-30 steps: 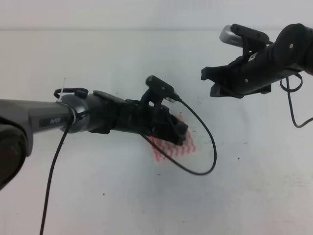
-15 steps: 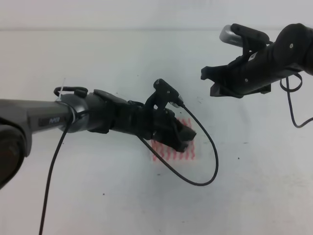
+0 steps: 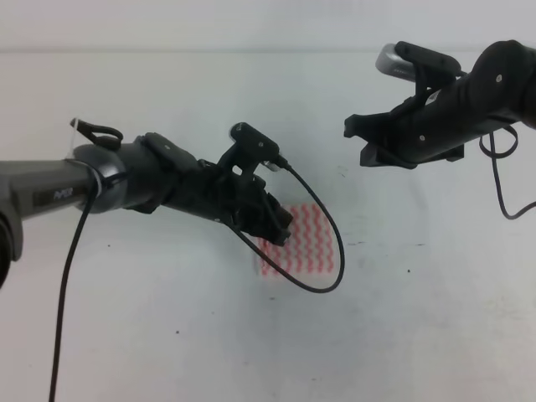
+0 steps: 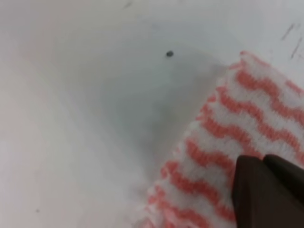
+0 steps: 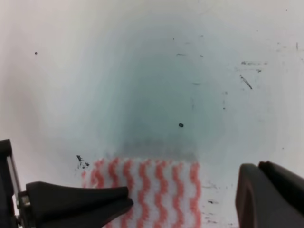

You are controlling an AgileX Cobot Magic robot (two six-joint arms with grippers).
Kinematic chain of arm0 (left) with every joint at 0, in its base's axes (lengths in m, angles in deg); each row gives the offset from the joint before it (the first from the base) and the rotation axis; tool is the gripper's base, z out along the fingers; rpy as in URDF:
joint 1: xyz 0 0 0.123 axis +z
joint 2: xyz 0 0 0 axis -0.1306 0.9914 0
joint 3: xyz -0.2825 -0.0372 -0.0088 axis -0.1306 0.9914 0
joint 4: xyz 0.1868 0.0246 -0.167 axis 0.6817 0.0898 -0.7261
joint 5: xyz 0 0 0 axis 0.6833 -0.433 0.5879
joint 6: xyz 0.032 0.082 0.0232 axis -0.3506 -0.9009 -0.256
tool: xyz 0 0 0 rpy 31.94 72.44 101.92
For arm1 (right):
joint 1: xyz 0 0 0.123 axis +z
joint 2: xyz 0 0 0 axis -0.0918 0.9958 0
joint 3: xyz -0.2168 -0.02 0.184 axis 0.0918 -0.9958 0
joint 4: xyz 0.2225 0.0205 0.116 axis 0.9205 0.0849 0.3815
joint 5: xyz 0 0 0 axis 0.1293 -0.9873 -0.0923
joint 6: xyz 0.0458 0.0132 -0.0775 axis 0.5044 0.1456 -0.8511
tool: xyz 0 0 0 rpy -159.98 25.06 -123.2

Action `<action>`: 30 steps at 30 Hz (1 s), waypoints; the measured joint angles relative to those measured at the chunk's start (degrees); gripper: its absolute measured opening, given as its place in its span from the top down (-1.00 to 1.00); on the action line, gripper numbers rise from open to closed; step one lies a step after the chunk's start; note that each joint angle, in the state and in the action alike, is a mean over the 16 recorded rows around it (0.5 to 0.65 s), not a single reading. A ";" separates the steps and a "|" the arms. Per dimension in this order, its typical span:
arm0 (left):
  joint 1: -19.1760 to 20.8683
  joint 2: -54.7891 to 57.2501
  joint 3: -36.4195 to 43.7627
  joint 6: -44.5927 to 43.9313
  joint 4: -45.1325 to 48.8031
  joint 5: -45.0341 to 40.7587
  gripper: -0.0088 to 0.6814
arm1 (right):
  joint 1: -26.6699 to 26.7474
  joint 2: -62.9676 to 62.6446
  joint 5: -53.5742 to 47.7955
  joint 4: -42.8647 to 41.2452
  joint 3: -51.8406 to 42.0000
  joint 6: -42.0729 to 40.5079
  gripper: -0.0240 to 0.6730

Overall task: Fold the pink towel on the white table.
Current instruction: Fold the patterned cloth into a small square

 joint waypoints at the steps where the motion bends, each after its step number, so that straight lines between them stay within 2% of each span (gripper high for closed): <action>1: 0.11 0.03 0.00 0.63 0.57 0.31 0.99 | 0.00 0.00 0.01 0.00 0.00 0.00 0.98; 14: 1.55 -1.92 -0.05 3.63 4.29 3.72 0.99 | -0.01 -0.10 0.00 0.04 0.00 0.01 0.98; 30: 3.86 -0.76 0.01 6.22 5.27 0.77 0.99 | 0.00 0.00 -0.03 0.37 0.00 -0.03 0.98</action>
